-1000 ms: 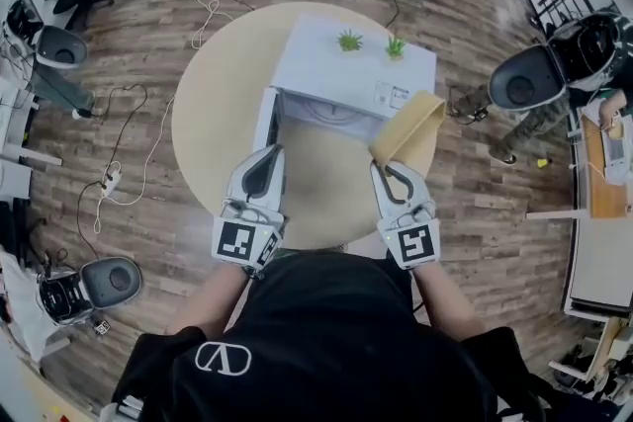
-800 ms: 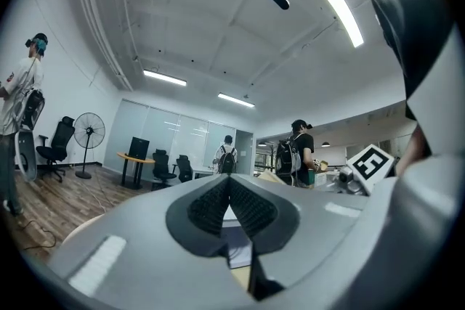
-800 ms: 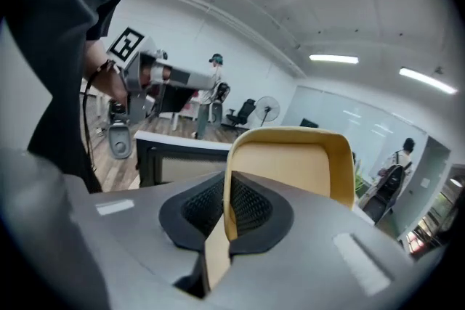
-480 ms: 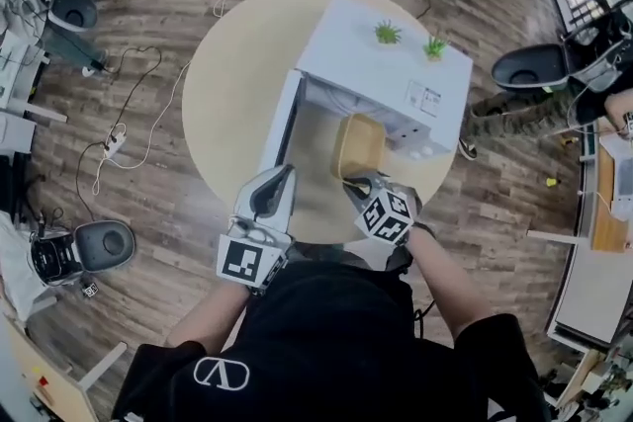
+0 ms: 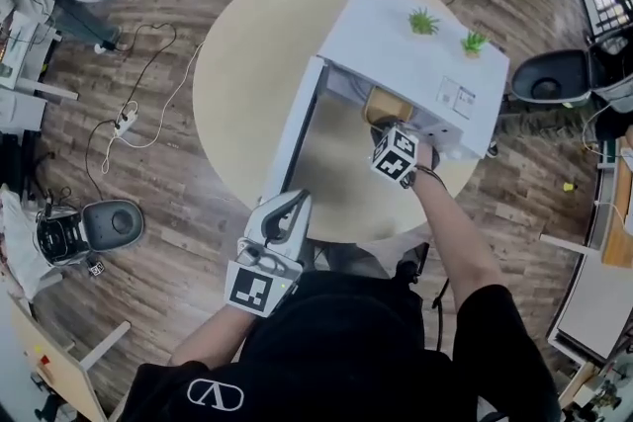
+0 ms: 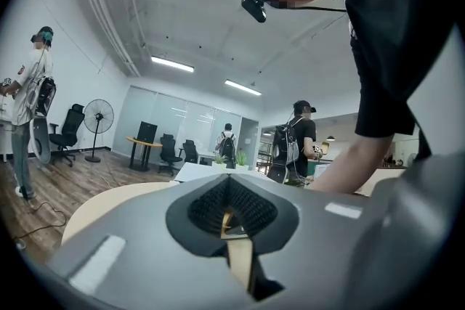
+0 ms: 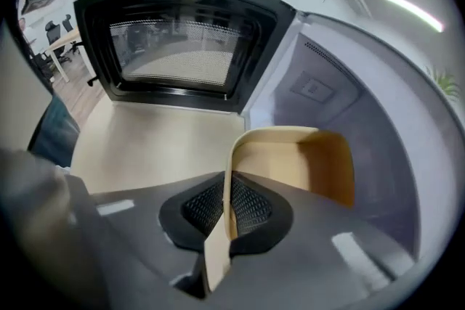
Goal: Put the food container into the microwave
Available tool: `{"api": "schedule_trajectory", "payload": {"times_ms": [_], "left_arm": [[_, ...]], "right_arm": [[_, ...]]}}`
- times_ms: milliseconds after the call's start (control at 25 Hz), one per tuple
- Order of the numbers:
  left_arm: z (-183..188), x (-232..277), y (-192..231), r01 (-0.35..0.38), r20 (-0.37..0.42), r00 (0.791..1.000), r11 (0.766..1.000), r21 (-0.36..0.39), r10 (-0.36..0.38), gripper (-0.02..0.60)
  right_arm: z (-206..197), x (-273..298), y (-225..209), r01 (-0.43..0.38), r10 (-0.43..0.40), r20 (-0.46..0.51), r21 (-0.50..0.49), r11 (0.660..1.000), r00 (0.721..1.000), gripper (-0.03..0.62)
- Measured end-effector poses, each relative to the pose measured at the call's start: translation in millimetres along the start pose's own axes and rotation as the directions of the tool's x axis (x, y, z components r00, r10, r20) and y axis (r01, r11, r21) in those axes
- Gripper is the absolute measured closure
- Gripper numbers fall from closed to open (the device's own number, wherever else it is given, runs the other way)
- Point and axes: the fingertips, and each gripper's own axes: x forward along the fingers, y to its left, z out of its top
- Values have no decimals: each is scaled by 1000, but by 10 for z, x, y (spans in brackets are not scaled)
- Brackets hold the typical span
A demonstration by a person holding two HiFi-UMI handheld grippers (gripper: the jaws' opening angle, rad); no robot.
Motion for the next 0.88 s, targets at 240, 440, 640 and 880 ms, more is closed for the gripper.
{"api": "schedule_trajectory", "payload": {"times_ms": [240, 440, 640, 880], "left_arm": [[-156, -72, 15, -17, -32, 999, 1000, -21, 17, 581], [-215, -100, 71, -32, -45, 999, 999, -32, 30, 581], [-243, -104, 39, -12, -51, 999, 999, -34, 10, 581], [-285, -84, -10, 5, -68, 998, 1000, -29, -7, 581]], "right_arm": [[5, 302, -450, 120, -120, -57, 8, 993, 991, 582], [-29, 447, -618, 162, -160, -76, 17, 987, 984, 579], [-47, 522, -661, 188, -186, -67, 24, 982, 980, 579], [0, 508, -692, 243, -243, -16, 89, 966, 970, 440]]}}
